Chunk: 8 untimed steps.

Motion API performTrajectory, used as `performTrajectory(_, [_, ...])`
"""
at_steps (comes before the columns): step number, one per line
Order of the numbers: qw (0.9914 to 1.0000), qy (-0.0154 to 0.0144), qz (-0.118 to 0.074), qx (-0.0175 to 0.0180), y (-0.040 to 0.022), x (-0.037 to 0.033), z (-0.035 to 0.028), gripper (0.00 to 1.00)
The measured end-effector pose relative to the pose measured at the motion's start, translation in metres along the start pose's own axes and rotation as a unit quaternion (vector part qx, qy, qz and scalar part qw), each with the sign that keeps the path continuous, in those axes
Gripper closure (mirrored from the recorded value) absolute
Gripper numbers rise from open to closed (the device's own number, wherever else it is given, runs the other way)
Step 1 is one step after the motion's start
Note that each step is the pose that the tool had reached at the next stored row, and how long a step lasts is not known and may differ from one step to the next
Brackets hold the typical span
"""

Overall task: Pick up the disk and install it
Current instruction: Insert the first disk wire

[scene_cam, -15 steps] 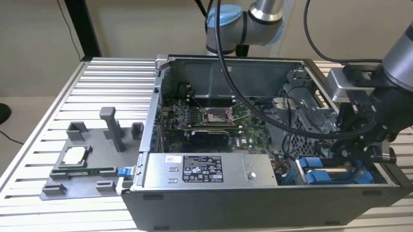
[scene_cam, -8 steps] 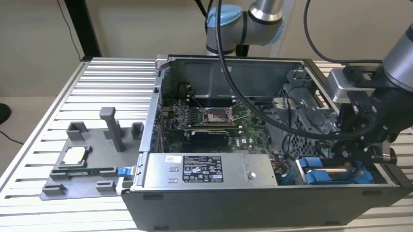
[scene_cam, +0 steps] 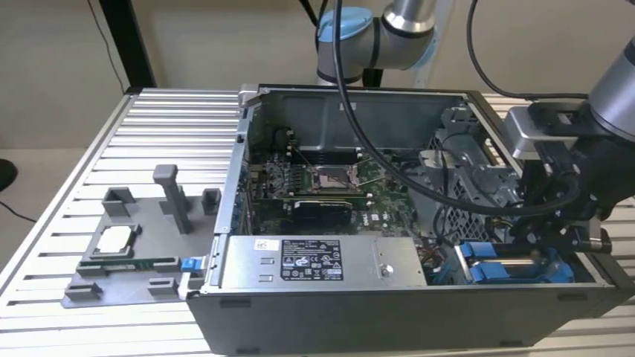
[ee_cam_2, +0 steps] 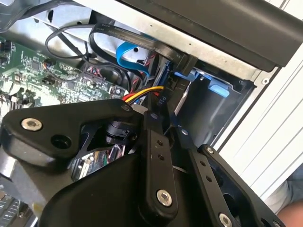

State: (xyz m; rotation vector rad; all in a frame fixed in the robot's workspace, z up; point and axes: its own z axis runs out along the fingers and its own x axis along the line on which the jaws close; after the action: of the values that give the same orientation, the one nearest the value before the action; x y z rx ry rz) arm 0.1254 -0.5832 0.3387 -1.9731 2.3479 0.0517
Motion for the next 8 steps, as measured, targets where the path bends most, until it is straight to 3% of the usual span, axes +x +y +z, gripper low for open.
performTrajectory(8, [0.99999, 0.0007, 0.0, -0.0033, -0.0001, -0.0004, -0.0037, 1.0])
